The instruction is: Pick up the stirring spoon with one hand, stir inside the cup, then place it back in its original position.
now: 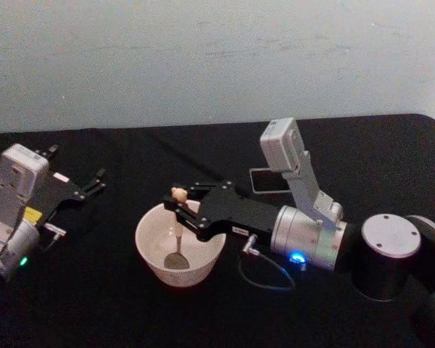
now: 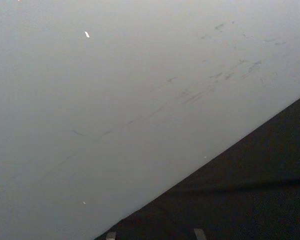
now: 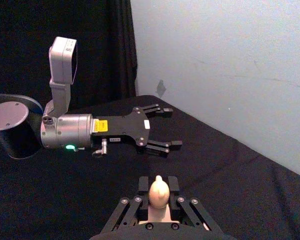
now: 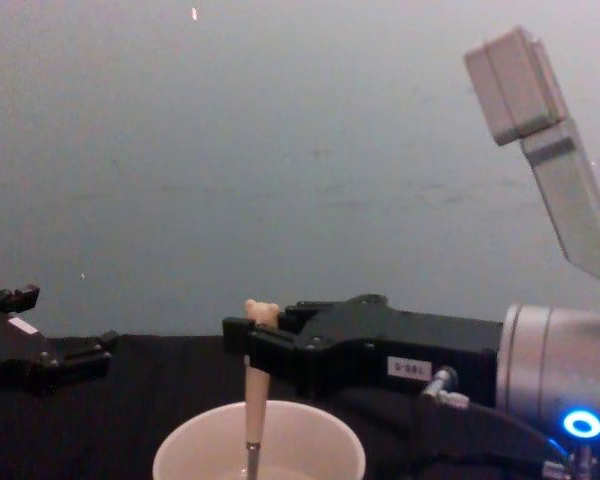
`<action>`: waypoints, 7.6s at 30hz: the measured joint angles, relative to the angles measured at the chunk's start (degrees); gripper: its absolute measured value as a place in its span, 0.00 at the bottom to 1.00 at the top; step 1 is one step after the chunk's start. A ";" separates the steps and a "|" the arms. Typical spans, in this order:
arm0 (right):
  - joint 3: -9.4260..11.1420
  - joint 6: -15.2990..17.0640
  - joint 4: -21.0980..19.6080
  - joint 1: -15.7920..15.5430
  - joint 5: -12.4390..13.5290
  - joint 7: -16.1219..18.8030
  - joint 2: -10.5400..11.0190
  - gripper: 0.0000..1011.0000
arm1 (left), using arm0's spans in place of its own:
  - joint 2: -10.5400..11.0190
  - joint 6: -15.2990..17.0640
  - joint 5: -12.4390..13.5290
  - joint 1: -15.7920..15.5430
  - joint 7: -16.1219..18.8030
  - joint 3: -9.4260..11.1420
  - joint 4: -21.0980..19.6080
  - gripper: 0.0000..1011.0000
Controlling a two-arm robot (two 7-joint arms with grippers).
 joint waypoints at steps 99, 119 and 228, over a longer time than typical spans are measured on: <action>-0.17 0.61 8.63 5.83 -2.61 -1.71 -5.25 0.22 | 0.00 0.00 0.00 0.00 0.00 0.00 0.00 0.99; 3.69 -0.95 6.14 3.02 -2.64 -0.13 -0.55 0.22 | 0.00 0.00 0.00 0.00 0.00 0.00 0.00 0.99; -0.97 3.95 3.59 4.91 -1.08 -1.69 -2.30 0.22 | 0.00 0.00 0.00 0.00 0.00 0.00 0.00 0.99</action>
